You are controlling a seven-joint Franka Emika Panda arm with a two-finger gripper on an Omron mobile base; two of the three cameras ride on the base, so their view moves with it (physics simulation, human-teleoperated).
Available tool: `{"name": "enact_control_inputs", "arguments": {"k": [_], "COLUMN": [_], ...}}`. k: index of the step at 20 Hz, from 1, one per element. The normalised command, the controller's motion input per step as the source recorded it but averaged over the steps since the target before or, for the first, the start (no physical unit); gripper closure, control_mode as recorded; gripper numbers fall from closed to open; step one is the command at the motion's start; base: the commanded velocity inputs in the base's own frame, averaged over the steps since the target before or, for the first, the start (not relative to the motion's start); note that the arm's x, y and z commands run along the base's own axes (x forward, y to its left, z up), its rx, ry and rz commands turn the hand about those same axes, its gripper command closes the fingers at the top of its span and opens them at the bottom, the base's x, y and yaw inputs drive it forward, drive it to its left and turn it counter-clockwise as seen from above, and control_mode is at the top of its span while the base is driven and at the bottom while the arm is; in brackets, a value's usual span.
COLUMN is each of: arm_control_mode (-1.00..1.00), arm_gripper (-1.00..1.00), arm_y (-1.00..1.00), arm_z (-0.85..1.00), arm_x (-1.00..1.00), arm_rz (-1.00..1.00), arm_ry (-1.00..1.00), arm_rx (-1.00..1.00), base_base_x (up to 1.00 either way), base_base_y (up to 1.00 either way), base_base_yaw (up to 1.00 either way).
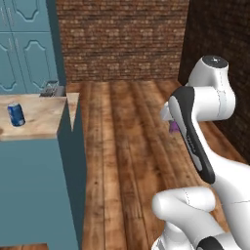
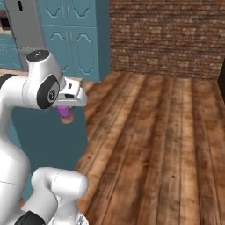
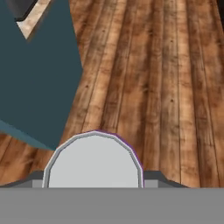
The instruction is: Four empty soda cans are scattered around the kitchen. Gather all the cans and cluster them next to the stove for recycling.
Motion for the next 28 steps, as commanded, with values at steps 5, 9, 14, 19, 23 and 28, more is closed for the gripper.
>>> {"name": "enact_control_inputs", "arguments": {"k": [5,9,14,19,23,28], "arm_control_mode": [1.00,1.00,1.00,1.00,1.00,1.00], "arm_gripper": [1.00,1.00,1.00,1.00,1.00,1.00], "arm_y": [0.00,0.00,0.00,0.00,0.00,0.00], "arm_z": [0.00,0.00,0.00,0.00,0.00,0.00], "arm_x": [0.00,0.00,0.00,0.00,0.00,0.00], "arm_rz": [0.00,0.00,0.00,0.00,0.00,0.00], "arm_ry": [0.00,0.00,0.00,0.00,0.00,0.00], "arm_rx": [0.00,0.00,0.00,0.00,0.00,0.00], "base_base_x": [0.78,0.80,0.78,0.79,0.78,0.78], "base_base_y": [-0.56,-0.56,-0.55,-0.56,-0.55,-0.44], "base_base_yaw": [0.00,0.00,0.00,0.00,0.00,0.02]}}
